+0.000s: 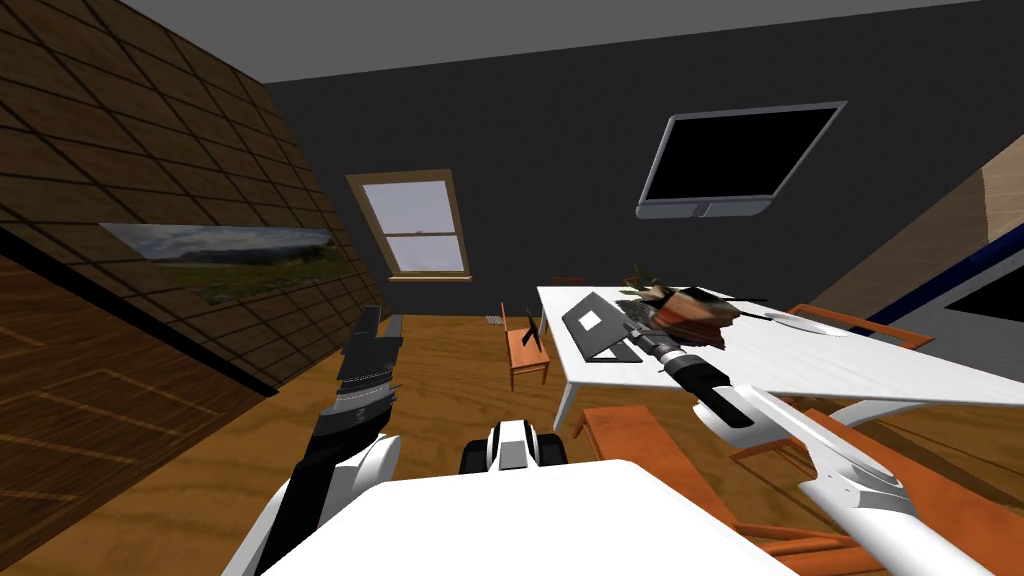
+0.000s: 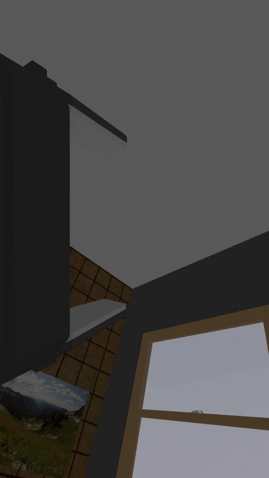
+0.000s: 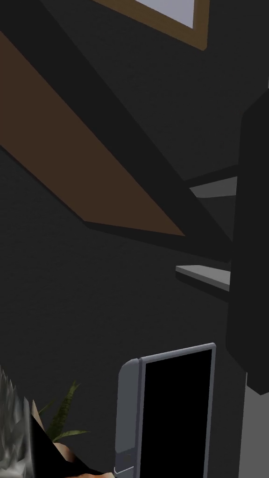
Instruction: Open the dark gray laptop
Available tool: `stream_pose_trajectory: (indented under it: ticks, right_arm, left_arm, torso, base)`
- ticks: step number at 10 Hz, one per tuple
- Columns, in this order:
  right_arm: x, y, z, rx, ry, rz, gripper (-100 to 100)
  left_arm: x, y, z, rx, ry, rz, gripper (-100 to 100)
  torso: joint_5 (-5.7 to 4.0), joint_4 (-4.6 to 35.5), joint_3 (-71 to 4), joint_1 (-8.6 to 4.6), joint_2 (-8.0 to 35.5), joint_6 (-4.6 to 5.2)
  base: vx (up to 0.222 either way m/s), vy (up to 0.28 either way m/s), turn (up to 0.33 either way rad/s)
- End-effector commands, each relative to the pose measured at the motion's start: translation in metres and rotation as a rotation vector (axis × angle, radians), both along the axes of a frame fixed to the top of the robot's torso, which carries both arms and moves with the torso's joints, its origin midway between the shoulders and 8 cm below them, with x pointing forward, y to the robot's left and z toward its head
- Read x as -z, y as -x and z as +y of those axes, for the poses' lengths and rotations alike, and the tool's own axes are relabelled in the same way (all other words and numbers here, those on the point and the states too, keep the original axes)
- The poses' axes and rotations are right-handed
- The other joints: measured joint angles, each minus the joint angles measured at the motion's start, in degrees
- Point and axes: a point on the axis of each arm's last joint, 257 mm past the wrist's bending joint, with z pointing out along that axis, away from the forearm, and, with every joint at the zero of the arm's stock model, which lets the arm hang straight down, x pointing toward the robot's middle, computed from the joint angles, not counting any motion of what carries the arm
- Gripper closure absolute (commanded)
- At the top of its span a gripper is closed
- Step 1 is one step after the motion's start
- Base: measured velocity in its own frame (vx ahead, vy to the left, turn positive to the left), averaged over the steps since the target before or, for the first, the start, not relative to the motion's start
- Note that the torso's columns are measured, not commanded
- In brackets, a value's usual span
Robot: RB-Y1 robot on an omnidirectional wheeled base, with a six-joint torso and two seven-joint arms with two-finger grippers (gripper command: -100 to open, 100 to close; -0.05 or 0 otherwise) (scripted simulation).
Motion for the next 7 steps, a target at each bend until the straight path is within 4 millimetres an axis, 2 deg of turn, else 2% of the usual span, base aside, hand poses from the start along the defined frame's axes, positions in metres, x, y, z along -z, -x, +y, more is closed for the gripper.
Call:
stream_pose_trajectory:
  ticks: [1,4,7]
  right_arm:
    - [0.017,-0.002,0.0,0.011,-0.089,-0.007,100]
    - [0.042,-0.005,0.004,0.021,-0.212,-0.019,100]
    - [0.066,-0.01,0.013,0.026,-0.336,-0.032,100]
  left_arm:
    - [0.0,0.0,0.0,0.0,0.0,0.0,0]
    - [0.0,0.0,0.0,0.0,0.0,0.0,0]
    - [0.0,0.0,0.0,0.0,0.0,0.0,0]
  torso:
    - [0.18,0.1,0.0,0.24,0.0,0.02]
    - [-0.03,0.0,0.0,-0.15,0.0,0.02]
    - [-0.02,0.0,0.0,0.08,-0.1,-0.07]
  base:
    - [-0.031,-0.069,0.01]
    - [-0.039,-0.101,0.043]
    - [-0.034,-0.087,0.023]
